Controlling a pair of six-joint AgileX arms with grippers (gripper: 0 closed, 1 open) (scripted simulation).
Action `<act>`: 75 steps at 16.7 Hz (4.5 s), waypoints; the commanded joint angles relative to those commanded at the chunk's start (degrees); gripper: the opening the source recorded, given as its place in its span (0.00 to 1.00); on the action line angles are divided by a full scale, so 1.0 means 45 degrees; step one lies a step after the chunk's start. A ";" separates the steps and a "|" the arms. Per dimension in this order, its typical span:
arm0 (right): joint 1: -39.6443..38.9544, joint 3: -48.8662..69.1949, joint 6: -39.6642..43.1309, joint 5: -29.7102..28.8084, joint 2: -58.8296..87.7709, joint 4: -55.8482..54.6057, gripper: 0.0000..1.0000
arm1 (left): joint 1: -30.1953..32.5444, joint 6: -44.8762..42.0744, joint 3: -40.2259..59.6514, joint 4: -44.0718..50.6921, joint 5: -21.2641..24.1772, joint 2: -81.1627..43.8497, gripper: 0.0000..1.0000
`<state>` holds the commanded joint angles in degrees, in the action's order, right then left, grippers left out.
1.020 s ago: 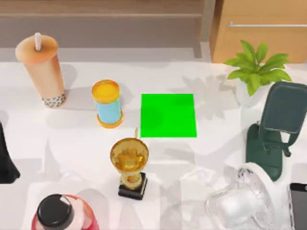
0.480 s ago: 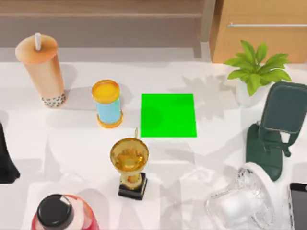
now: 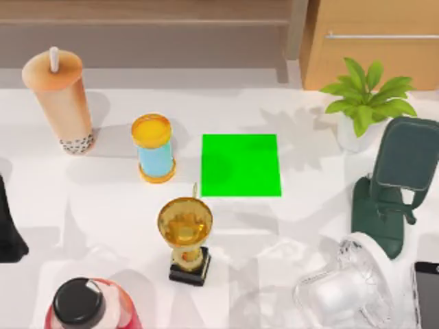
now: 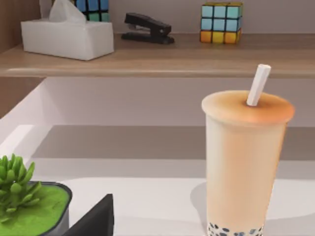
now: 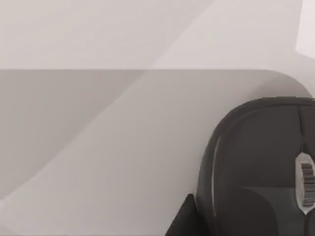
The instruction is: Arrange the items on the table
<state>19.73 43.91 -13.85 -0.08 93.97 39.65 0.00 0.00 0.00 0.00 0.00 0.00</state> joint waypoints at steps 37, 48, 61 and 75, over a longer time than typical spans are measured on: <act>-0.7270 1.6293 -0.2092 0.0244 0.5115 0.8118 0.00 | 0.0000 0.0000 0.0000 0.0000 0.0000 0.0000 1.00; -1.1564 2.5901 -0.4081 0.0001 1.3519 1.0967 0.00 | 0.0000 0.0000 0.0000 0.0000 0.0000 0.0000 1.00; -1.1833 2.7037 -0.4529 -0.0021 1.5597 1.1601 0.00 | 0.0000 0.0000 0.0000 0.0000 0.0000 0.0000 1.00; -1.1957 2.5586 -0.4458 -0.0124 1.4991 1.0573 0.30 | 0.0000 0.0000 0.0000 0.0000 0.0000 0.0000 1.00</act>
<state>-34.08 159.04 -33.91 -0.63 161.42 87.23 0.00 0.00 0.00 0.00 0.00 0.00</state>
